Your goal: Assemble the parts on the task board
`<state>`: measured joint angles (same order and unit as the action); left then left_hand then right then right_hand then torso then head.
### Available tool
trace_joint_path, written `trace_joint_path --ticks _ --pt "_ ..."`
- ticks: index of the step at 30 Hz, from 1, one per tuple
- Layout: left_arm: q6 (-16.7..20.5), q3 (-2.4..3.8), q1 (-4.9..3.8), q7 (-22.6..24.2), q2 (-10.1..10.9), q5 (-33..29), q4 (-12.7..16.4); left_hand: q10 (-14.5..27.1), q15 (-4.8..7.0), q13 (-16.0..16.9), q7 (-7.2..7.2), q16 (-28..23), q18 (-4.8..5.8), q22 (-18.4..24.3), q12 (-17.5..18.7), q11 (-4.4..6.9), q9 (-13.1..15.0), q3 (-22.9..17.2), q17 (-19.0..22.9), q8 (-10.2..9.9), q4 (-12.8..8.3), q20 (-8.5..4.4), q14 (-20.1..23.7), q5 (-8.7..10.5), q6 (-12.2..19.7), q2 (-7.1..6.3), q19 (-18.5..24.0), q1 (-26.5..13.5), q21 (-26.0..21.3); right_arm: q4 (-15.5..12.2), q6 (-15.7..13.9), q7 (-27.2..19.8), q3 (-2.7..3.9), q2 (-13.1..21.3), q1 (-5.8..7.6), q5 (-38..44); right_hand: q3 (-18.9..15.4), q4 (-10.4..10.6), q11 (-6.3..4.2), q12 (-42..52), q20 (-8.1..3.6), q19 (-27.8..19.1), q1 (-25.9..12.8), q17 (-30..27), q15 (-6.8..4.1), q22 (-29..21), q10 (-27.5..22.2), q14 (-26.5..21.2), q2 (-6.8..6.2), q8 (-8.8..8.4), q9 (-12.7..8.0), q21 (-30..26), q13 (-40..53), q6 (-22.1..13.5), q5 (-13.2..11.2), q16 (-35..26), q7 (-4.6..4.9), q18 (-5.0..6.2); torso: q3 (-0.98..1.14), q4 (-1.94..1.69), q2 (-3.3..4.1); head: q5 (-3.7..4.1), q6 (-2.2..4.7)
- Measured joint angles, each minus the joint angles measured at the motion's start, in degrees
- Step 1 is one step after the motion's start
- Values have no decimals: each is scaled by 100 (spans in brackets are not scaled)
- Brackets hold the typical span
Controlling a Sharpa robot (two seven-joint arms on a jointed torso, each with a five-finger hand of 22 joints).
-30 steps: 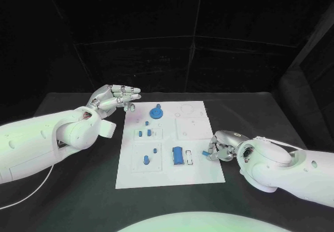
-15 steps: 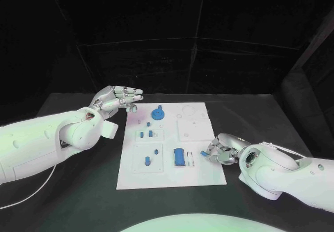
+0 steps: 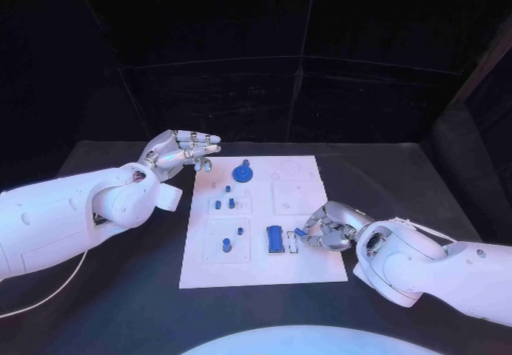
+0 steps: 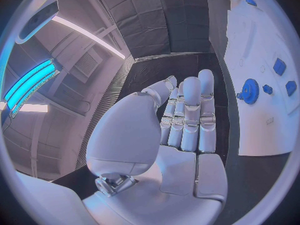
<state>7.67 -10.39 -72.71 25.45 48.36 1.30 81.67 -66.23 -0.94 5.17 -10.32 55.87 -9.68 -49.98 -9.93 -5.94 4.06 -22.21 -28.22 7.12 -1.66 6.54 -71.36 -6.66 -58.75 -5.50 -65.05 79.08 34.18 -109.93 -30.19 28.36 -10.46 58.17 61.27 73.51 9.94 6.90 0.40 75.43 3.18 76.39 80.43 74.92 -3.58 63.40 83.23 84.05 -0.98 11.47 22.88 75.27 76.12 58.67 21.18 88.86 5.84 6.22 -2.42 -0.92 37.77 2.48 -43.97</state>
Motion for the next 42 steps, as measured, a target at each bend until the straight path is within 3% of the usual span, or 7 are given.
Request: trace_joint_path --ticks 9,19,21,29,37,42 --pt "-10 0 0 -1 9 0 13 0 0 0 0 0 0 0 0 0 0 0 0 0 0 0 0 0 0 0 0 0 0 88 146 78 0 -195 0 -112 -21 125 -71 -7 -42 42 -316 -1 -4 -1 72 -4 -110 98 10 0 -121 203 67 0 -27 0 -2 1 2 8 -23" --pt "-17 0 0 -2 22 0 17 0 0 0 0 0 0 7 0 0 0 0 1 0 0 0 0 0 0 0 0 0 -23 165 276 332 0 -296 0 -139 -112 326 -171 -72 -118 72 -619 -1 -98 -16 64 -13 -134 211 141 0 -119 378 133 0 -93 0 -2 1 -3 -8 -34" --pt "-19 0 0 -2 22 0 18 0 -12 0 0 0 0 7 0 0 0 0 9 0 0 0 12 0 0 0 0 0 -23 176 288 369 0 -302 0 -139 -127 342 -196 -72 -137 69 -688 -1 -127 -15 70 0 -141 252 171 0 -119 429 133 0 -143 -1 -1 1 -4 -10 -40" --pt "-27 0 0 -2 22 0 17 0 -21 0 0 0 1 6 0 0 0 16 9 0 16 0 21 0 0 0 0 0 -22 210 306 484 0 -374 0 -139 -163 378 -196 -72 -167 80 -763 -1 -127 -15 70 -1 -157 299 239 0 -119 471 133 0 -183 0 2 3 -4 -12 -44" --pt "-37 0 0 -4 19 0 17 0 -20 0 0 0 1 6 0 0 0 16 9 0 16 0 20 0 0 0 0 0 -22 297 306 489 7 -438 5 -134 -173 418 -226 -52 -167 80 -800 -1 -146 -15 80 -20 -196 298 272 -1 -119 657 133 0 -309 -1 1 4 -3 5 -49" --pt "-42 0 0 -6 18 0 16 0 -20 0 0 0 1 11 0 0 0 16 8 0 16 0 20 0 0 0 0 0 -22 318 314 479 2 -486 3 -134 -188 433 -226 -44 -167 80 -807 -1 -146 -15 80 -20 -203 330 279 -1 -119 669 133 0 -321 0 2 4 -2 5 -49"
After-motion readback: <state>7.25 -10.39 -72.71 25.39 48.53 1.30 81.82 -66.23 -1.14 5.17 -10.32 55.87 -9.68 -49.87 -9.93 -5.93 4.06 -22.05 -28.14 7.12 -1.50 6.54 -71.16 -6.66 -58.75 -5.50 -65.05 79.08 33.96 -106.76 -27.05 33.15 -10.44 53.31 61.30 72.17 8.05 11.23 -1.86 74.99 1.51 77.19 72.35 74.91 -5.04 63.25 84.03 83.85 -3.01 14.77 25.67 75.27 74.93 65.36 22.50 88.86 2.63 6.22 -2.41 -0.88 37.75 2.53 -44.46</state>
